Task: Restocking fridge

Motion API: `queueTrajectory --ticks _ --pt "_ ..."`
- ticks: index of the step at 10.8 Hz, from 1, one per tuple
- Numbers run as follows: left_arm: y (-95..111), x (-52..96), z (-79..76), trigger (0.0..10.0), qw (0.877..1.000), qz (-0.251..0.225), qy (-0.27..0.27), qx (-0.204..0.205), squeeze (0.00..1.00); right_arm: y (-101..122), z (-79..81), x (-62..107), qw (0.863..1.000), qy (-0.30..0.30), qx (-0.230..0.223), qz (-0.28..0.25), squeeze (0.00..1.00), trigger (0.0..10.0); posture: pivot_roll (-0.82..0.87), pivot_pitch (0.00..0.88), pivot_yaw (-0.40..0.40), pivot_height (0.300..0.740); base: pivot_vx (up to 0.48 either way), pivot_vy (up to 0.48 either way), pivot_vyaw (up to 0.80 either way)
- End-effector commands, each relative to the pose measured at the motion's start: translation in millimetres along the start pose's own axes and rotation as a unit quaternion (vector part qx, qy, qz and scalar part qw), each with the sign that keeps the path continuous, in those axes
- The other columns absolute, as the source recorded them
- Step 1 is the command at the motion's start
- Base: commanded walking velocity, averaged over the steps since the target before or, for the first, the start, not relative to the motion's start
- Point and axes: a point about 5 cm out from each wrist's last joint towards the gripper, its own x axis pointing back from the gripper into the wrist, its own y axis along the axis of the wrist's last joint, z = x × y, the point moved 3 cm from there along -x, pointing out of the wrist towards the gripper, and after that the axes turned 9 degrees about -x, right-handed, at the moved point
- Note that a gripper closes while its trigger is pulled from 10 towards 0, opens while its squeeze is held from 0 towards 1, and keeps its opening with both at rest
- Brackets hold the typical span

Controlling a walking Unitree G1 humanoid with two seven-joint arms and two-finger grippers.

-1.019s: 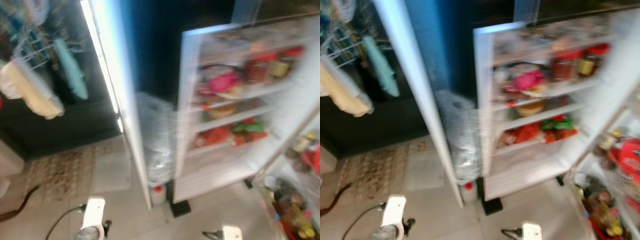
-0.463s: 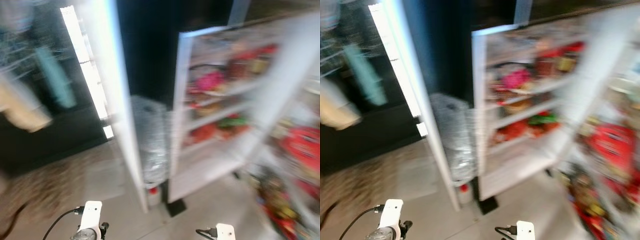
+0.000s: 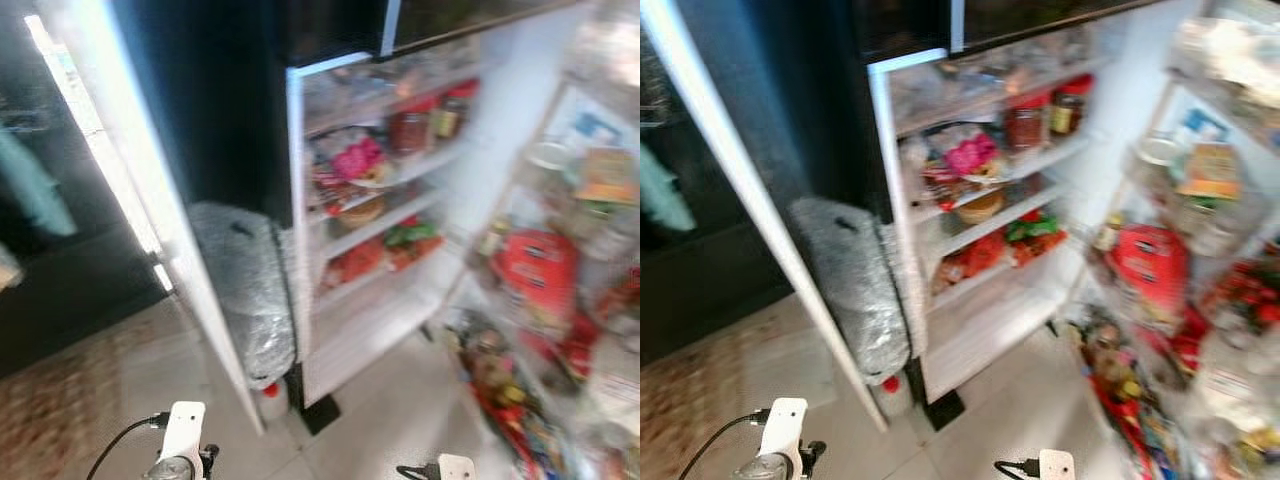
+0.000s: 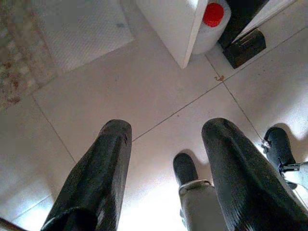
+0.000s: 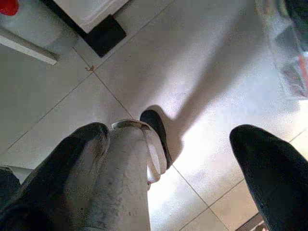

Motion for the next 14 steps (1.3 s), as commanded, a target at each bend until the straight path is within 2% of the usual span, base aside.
queueTrajectory --ticks 1,5,8,14 --pt "-3.6 0.3 2.3 10.0 1.000 0.008 0.005 -0.001 0.00 -13.7 -0.3 1.8 1.000 -0.003 0.000 0.025 0.00 10.0 -0.19 0.012 0.042 0.740 0.000 0.000 -0.71" --pt "0.4 -0.3 2.3 10.0 1.000 0.007 0.008 0.002 0.00 -9.1 0.3 0.9 1.000 0.000 0.001 0.020 0.00 10.0 -0.19 0.064 0.044 0.740 0.000 0.000 -0.67" --pt "-0.9 -0.1 2.8 10.0 1.000 0.008 0.009 -0.001 0.00 -10.6 0.0 1.2 1.000 -0.002 0.000 0.022 0.00 10.0 -0.19 0.039 0.046 0.740 0.000 0.000 0.00" --pt "-4.8 0.3 1.3 10.0 1.000 0.015 0.007 -0.004 0.00 -13.9 -1.1 1.8 1.000 0.000 0.006 0.029 0.00 10.0 -0.19 0.008 0.042 0.740 0.000 0.000 -0.75"
